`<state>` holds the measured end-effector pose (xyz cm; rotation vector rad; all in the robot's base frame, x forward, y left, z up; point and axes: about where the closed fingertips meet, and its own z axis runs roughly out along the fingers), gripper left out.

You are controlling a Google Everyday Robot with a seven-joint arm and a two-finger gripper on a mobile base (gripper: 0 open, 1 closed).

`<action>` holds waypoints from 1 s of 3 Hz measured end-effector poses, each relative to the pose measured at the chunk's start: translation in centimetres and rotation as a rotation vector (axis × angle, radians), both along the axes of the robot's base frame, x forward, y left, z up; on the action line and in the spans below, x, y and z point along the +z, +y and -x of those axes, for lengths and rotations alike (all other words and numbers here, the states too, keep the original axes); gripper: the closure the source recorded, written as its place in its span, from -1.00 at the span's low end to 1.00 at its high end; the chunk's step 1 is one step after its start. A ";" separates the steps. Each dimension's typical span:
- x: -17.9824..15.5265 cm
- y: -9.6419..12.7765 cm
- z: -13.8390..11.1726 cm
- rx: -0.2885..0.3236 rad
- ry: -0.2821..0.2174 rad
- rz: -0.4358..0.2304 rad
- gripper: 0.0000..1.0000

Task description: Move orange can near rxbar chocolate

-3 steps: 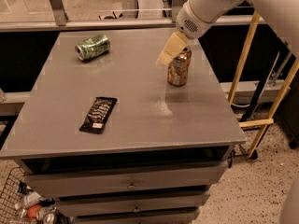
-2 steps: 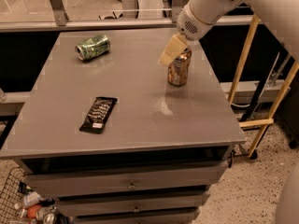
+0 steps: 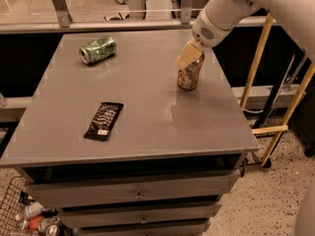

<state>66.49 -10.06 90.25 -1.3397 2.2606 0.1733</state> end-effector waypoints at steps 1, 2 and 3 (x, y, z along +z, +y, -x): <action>0.0 -0.2 0.2 0.002 0.001 -0.001 0.69; 0.5 -0.1 0.4 0.014 -0.010 -0.001 1.00; 5.2 1.4 2.5 0.146 -0.129 -0.003 1.00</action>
Offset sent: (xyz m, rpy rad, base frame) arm -0.0410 0.0178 0.0950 0.0276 -0.2309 0.2442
